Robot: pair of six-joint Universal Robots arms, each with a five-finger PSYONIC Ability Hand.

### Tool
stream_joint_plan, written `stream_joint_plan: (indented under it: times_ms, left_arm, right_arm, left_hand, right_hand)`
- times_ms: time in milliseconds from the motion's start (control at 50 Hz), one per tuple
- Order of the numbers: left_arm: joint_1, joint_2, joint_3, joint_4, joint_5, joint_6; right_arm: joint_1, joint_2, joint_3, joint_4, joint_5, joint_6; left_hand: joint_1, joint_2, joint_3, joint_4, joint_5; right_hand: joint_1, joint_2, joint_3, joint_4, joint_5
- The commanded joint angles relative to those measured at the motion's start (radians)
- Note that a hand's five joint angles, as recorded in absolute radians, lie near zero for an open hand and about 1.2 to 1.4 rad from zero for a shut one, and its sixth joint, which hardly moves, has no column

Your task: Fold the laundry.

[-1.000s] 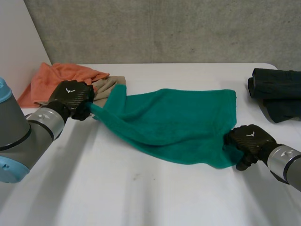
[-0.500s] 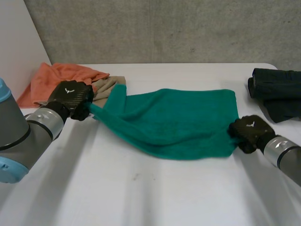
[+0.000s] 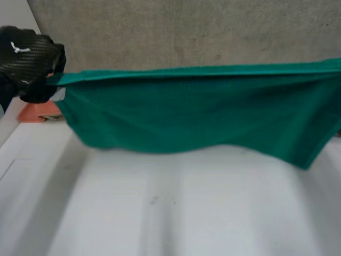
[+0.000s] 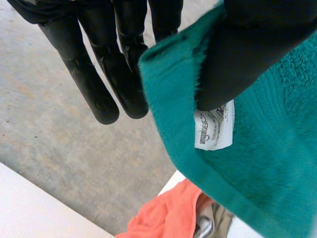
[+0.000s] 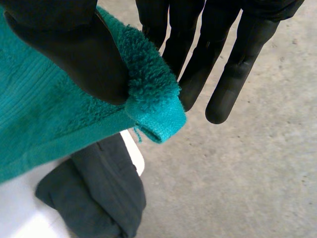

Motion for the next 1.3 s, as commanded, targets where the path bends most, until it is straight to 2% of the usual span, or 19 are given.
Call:
stream_joint_plan:
  times_ms: [20,60,120,180,220,280,340,400,480,600,760,920,1020,1080,1100,1160,1220,1260,1300]
  left_arm:
    - [-0.006,-0.203,0.012,0.009,-0.009,0.117]
    - [-0.007,-0.278,0.039,0.01,-0.012,0.13]
    - [-0.014,-0.471,0.174,0.01,-0.016,0.157]
    - [-0.02,-0.573,0.284,0.016,-0.018,0.169]
    - [-0.032,-0.666,0.433,0.041,-0.024,0.171]
    - [-0.046,-0.757,0.642,0.131,-0.029,0.16]
    - [-0.053,-0.806,0.838,0.324,-0.052,0.119]
    - [-0.047,-0.803,0.881,0.502,-0.104,0.023]
    - [-0.046,-0.792,0.875,0.62,-0.145,-0.1]
    - [-0.044,-0.771,0.738,0.547,-0.138,-0.125]
    - [-0.052,-0.726,0.423,0.558,-0.121,-0.117]
    - [-0.055,-0.72,0.155,0.556,-0.121,-0.099]
    - [-0.064,-0.67,-0.002,0.523,-0.124,-0.009]
    - [-0.061,-0.559,-0.149,0.454,-0.124,0.085]
    - [-0.061,-0.524,-0.181,0.426,-0.125,0.106]
    - [-0.058,-0.369,-0.336,0.247,-0.131,0.203]
    - [-0.052,-0.275,-0.418,0.09,-0.13,0.248]
    - [-0.05,-0.206,-0.473,-0.064,-0.124,0.271]
    - [-0.055,-0.182,-0.491,-0.171,-0.121,0.278]
  right_arm:
    - [0.141,0.142,0.005,0.005,0.075,-0.001]
    - [0.183,0.227,-0.008,0.002,0.141,-0.004]
    - [0.209,0.343,-0.061,-0.007,0.212,-0.027]
    - [0.211,0.471,-0.167,-0.038,0.246,-0.028]
    - [0.22,0.547,-0.263,-0.094,0.258,-0.013]
    - [0.238,0.607,-0.397,-0.252,0.272,0.043]
    - [0.244,0.617,-0.471,-0.497,0.275,0.136]
    - [0.249,0.595,-0.462,-0.726,0.281,0.194]
    - [0.251,0.58,-0.436,-0.823,0.277,0.215]
    - [0.252,0.591,-0.362,-0.806,0.261,0.22]
    - [0.249,0.621,-0.201,-0.774,0.16,0.237]
    - [0.24,0.712,-0.106,-0.612,0.134,0.222]
    - [0.237,0.687,0.003,-0.46,0.137,0.165]
    - [0.229,0.646,0.073,-0.383,0.139,0.119]
    - [0.221,0.585,0.146,-0.321,0.142,0.075]
    - [0.191,0.447,0.292,-0.214,0.155,-0.051]
    - [0.128,0.315,0.435,-0.139,0.169,-0.223]
    - [0.085,0.235,0.516,-0.104,0.159,-0.341]
    - [0.079,0.212,0.538,-0.102,0.162,-0.381]
  left_hand:
    - [0.229,0.165,0.168,0.166,0.194]
    - [0.229,0.165,0.168,0.166,0.194]
    - [0.234,0.171,0.174,0.171,0.2]
    - [0.237,0.174,0.177,0.174,0.203]
    - [0.258,0.194,0.197,0.195,0.223]
    - [0.263,0.2,0.203,0.2,0.229]
    - [0.263,0.2,0.203,0.2,0.229]
    - [0.263,0.2,0.203,0.2,0.229]
    - [0.263,0.2,0.203,0.2,0.229]
    - [0.263,0.2,0.203,0.2,0.229]
    - [0.263,0.2,0.203,0.2,0.229]
    - [0.263,0.2,0.203,0.2,0.229]
    - [0.263,0.2,0.203,0.2,0.229]
    - [0.263,0.2,0.203,0.2,0.229]
    - [0.263,0.2,0.203,0.2,0.229]
    - [0.263,0.2,0.203,0.2,0.229]
    - [0.263,0.2,0.203,0.2,0.229]
    - [0.263,0.2,0.203,0.2,0.229]
    - [0.263,0.2,0.203,0.2,0.229]
  right_hand:
    - [0.28,0.216,0.208,0.198,0.223]
    - [0.28,0.216,0.208,0.198,0.223]
    - [0.28,0.216,0.208,0.198,0.223]
    - [0.28,0.216,0.208,0.198,0.223]
    - [0.28,0.216,0.208,0.198,0.223]
    - [0.28,0.216,0.208,0.198,0.223]
    - [0.28,0.216,0.208,0.198,0.223]
    - [0.28,0.216,0.208,0.198,0.223]
    - [0.28,0.216,0.208,0.198,0.223]
    - [0.28,0.216,0.208,0.198,0.223]
    - [0.28,0.216,0.208,0.198,0.223]
    - [0.28,0.216,0.208,0.198,0.223]
    - [0.28,0.216,0.208,0.198,0.223]
    - [0.28,0.216,0.208,0.198,0.223]
    - [0.28,0.216,0.208,0.198,0.223]
    - [0.28,0.216,0.208,0.198,0.223]
    - [0.28,0.216,0.208,0.198,0.223]
    - [0.28,0.216,0.208,0.198,0.223]
    - [0.28,0.216,0.208,0.198,0.223]
